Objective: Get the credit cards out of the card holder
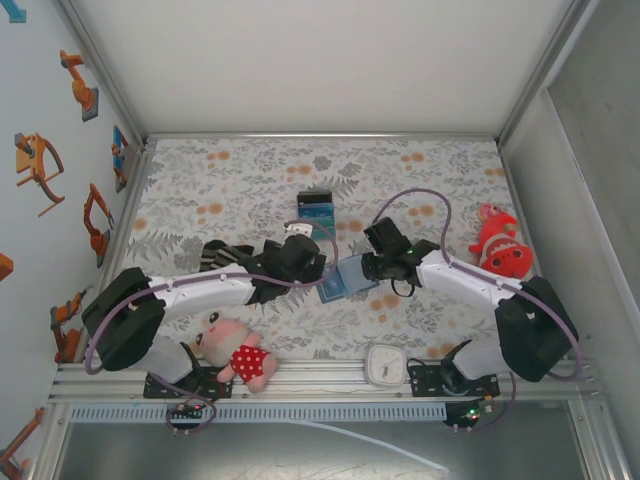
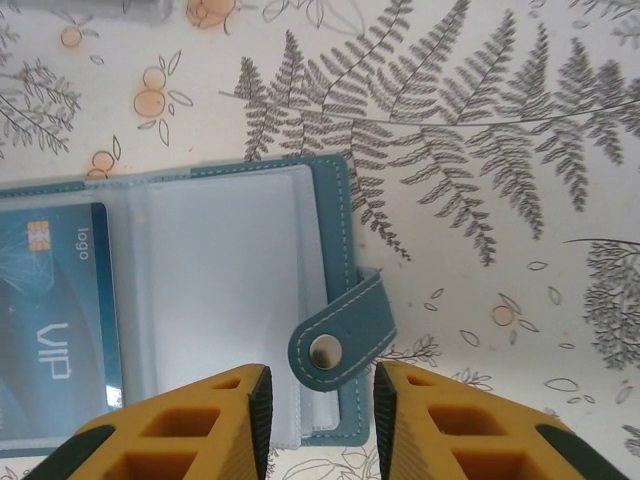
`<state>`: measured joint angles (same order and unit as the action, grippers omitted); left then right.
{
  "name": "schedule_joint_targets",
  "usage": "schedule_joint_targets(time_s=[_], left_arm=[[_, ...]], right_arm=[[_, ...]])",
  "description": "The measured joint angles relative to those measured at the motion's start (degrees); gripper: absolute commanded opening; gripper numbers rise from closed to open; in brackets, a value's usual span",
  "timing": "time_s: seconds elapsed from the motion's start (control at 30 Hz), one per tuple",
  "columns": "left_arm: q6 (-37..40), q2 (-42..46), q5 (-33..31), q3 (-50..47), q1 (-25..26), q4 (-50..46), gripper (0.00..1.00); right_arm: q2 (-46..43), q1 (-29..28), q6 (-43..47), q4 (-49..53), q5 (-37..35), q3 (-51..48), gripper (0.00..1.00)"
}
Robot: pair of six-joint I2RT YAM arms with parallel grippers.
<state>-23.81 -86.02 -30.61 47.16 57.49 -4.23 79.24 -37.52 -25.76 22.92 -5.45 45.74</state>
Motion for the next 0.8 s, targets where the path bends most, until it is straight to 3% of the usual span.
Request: schedule_joint_targets(time_s=[0.4,0.8], left_arm=[[-1.9,-4.0,1.9,-2.2,1.0,0.8,0.96],[-2.5,-9.5,3.7,-2.3,1.0,2.6,0.95]], right_arm=[[-3.7,0.6,-3.0,-0.1,6.3,0.2,0.31],[4.7,0.6,-6.0,-3.1,16.5,4.1,0.26]])
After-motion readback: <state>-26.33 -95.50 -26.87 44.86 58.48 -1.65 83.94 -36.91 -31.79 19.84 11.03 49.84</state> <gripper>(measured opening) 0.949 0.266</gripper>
